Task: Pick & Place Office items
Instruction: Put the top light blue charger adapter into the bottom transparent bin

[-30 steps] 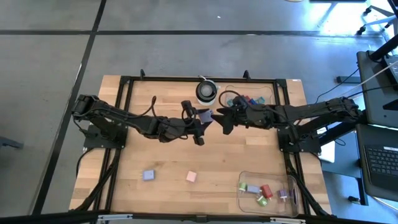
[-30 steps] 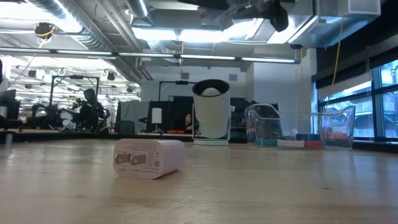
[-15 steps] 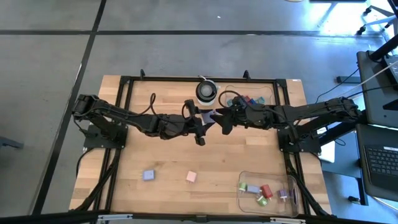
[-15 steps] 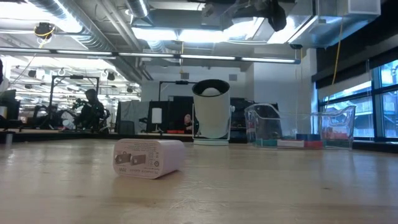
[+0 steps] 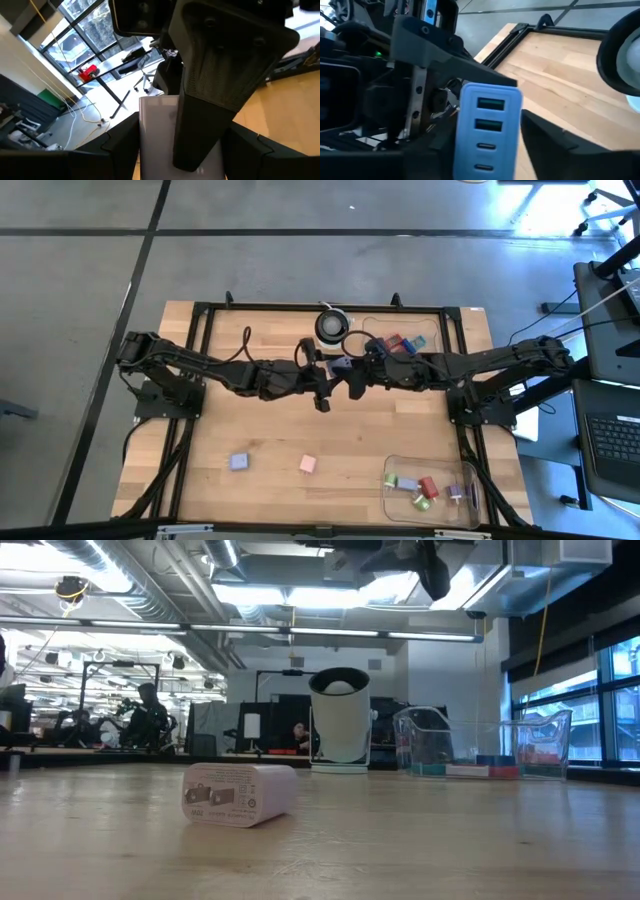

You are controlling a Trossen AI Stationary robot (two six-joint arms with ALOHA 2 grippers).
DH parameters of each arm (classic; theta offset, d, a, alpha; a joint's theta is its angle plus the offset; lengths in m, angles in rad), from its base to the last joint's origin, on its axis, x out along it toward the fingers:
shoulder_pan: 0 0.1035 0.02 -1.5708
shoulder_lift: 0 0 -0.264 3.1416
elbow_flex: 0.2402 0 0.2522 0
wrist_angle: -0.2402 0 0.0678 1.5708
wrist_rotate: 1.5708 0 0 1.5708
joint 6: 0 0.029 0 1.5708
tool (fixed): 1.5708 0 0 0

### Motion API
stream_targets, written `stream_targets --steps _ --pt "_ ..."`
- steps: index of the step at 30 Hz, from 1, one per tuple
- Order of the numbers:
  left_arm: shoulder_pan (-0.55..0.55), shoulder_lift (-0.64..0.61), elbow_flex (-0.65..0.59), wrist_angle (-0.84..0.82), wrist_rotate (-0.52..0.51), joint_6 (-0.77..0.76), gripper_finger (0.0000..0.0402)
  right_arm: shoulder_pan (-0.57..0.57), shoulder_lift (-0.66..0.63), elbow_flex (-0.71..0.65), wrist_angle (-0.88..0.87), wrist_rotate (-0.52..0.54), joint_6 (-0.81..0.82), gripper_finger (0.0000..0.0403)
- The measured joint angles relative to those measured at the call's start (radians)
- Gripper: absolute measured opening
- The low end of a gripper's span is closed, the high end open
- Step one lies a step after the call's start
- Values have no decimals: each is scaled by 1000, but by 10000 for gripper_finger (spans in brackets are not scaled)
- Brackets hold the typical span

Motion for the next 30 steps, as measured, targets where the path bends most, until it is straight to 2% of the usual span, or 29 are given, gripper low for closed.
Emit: stream_targets --steps 5,13,18,26,30 --pt "0 0 0 -2 -8 63 225 0 1 0 16 -4 4 117" --pt "-2 0 0 -1 -3 54 249 -5 1 0 0 -29 -2 118" --pt "-3 -1 0 5 44 39 268 -5 1 0 0 -39 -5 118" --pt "-4 -2 0 9 72 -170 309 -28 -10 -1 -19 -100 -36 118" --pt "-4 -2 0 8 81 -299 320 -44 -46 -1 -120 -107 -69 118"
